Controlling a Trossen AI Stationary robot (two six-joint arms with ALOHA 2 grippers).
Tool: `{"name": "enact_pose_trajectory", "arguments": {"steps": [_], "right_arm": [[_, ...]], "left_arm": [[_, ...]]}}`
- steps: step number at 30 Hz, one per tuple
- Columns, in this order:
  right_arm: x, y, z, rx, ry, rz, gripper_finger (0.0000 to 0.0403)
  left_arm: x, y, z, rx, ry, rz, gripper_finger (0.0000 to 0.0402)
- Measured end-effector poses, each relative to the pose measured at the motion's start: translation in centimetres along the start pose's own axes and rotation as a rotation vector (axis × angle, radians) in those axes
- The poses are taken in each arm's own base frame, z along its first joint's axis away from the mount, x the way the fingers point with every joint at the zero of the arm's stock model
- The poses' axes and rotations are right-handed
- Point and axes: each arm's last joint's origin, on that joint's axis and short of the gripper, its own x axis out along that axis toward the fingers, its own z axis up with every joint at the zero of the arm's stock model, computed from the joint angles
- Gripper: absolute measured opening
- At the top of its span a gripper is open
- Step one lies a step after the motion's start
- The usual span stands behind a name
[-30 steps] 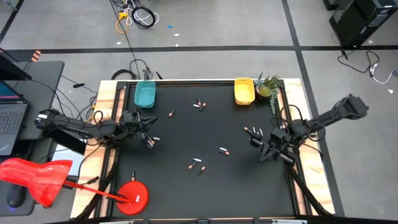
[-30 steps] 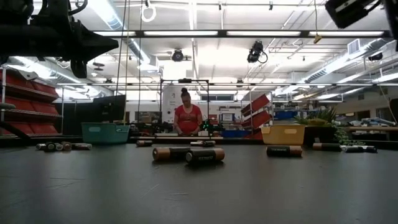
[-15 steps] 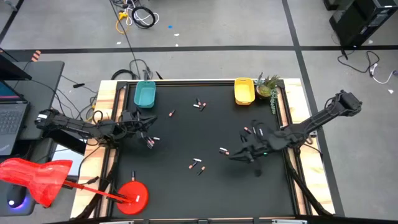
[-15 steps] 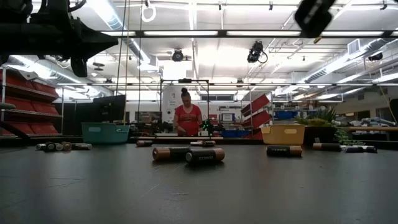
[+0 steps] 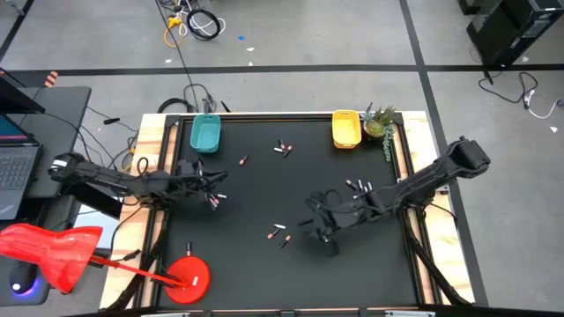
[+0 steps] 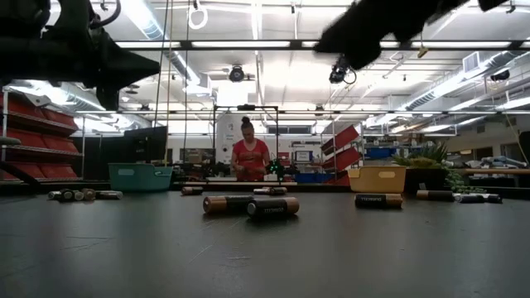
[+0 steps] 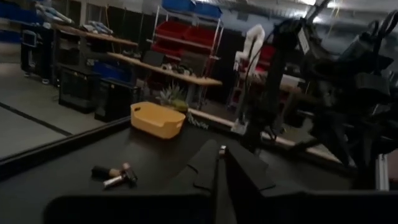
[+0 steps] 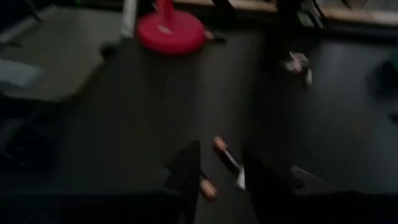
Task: Sort batteries
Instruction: Put the black battery into the yellow bin
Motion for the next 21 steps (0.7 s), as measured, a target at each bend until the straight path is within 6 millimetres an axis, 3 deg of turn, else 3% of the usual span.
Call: {"name": "enact_pose_trajectory", "arguments": {"steps": [6, 10, 21], "right_arm": [[0.6, -1.3, -1.7, 0.036, 0.152, -0.115, 0.0196], [0.6, -2.1, -2.2, 0.067, 0.206, -0.146, 0.0205], [2.4, -0.4, -4.5, -0.034, 0.314, -0.096, 0.0181]], "left_arm": [[1.1, -0.7, 0.5, 0.073, 0.043, 0.007, 0.0142], [2.5, -1.8, 1.5, 0.087, 0.074, 0.007, 0.0183], [7.2, -4.2, 0.2, 0.155, 0.304, 0.049, 0.0162]]}}
